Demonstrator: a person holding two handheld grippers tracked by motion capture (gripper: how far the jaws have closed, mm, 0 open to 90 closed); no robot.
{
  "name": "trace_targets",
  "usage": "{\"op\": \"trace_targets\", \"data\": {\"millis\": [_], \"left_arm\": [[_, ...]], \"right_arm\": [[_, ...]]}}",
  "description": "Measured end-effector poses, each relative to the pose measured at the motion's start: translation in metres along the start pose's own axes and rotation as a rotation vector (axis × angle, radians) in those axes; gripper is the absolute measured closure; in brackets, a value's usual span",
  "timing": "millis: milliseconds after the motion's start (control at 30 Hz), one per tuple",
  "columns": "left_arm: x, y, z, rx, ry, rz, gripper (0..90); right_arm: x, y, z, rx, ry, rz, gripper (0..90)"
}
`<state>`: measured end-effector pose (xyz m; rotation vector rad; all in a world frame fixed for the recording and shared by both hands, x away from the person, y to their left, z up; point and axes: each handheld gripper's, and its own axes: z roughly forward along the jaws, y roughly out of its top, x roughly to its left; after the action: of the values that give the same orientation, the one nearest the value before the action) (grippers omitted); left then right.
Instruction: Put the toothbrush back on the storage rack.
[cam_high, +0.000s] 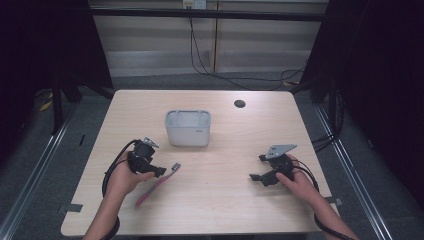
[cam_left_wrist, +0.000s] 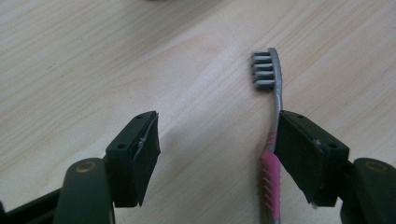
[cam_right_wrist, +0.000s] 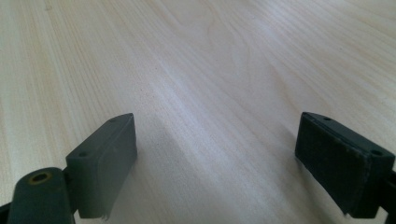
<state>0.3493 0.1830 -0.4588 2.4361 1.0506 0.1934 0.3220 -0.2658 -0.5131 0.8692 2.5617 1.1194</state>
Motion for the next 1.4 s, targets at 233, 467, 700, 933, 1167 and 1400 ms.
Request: {"op": "trace_targets", "data": {"millis": [233, 467, 700, 933, 1167, 1400], "left_arm": [[-0.003, 0.004, -0.001, 0.03, -0.013, 0.006, 32.5], [-0.005, 0.01, 0.0, 0.063, -0.029, 0.009, 33.8], [-0.009, 0.014, 0.003, 0.078, -0.043, 0.019, 36.6], [-0.013, 0.018, 0.007, 0.098, -0.053, 0.024, 42.2], [-0.018, 0.02, 0.012, 0.119, -0.066, 0.021, 46.0], [-0.022, 0.023, 0.018, 0.142, -0.074, 0.029, 52.0]], "right_arm": [[0.0, 0.0, 0.0, -0.001, 0.0, -0.002, 12.5], [0.0, 0.0, 0.0, -0.001, -0.001, -0.003, 12.4], [0.0, 0.0, 0.0, 0.0, 0.0, 0.0, 12.4], [0.0, 0.0, 0.0, 0.001, -0.001, 0.0, 12.4], [0.0, 0.0, 0.0, 0.001, -0.001, -0.001, 12.4], [0.0, 0.0, 0.0, 0.001, -0.001, 0.0, 12.4]]}}
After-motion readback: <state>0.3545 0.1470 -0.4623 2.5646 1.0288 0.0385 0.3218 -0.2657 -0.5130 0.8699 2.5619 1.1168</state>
